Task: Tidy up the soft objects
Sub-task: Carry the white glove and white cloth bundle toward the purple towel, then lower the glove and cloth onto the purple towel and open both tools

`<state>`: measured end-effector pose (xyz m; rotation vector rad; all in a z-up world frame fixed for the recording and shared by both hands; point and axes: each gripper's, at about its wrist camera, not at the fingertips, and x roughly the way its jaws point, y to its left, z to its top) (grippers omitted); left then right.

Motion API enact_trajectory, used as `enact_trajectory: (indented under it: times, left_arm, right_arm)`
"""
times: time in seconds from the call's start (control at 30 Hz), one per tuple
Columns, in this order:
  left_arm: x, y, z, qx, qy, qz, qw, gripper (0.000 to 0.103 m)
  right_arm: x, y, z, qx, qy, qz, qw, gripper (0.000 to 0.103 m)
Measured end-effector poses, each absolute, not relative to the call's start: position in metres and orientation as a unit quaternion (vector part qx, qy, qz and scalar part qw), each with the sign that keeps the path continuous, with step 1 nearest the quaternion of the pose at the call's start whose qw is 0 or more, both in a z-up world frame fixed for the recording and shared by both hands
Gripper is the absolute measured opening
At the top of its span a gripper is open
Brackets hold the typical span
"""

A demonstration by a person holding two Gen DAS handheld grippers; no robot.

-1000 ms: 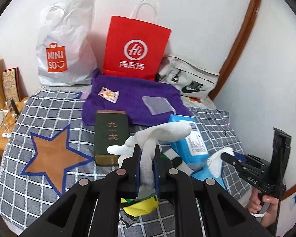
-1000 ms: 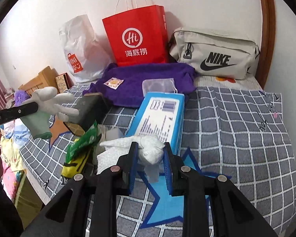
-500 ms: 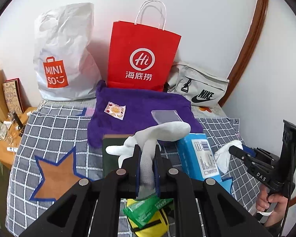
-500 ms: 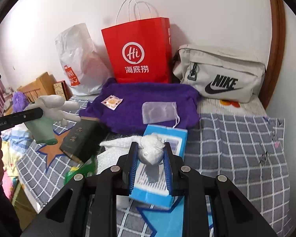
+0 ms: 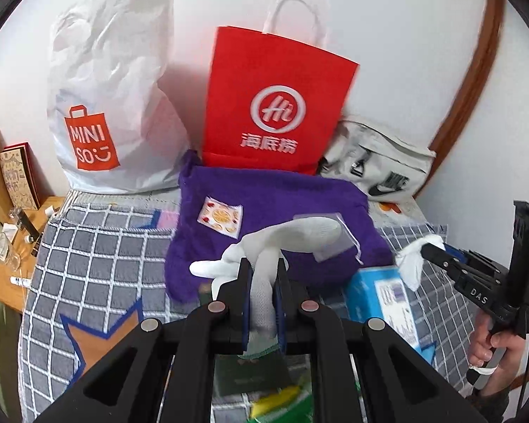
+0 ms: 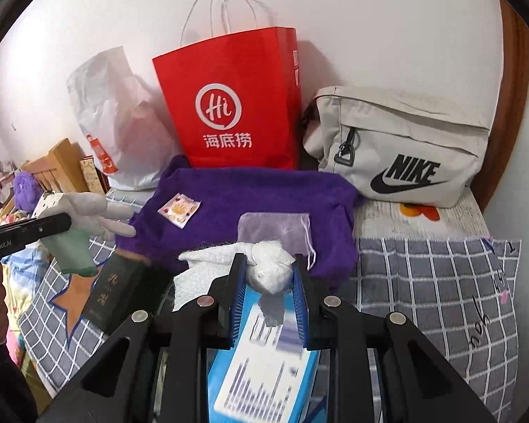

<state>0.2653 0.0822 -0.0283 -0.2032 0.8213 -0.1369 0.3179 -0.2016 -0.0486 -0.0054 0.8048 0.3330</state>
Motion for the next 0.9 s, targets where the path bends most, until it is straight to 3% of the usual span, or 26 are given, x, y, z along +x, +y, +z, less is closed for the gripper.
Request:
enact_trajectory:
  times: [0.9]
  left_arm:
    - [0.386, 0.078, -0.106, -0.082, 0.474, -0.056, 0.875, 0.011]
  right_arm:
    - [0.441, -0.191, -0.112, -0.02, 0.455, 0.176, 0.873, 0.026]
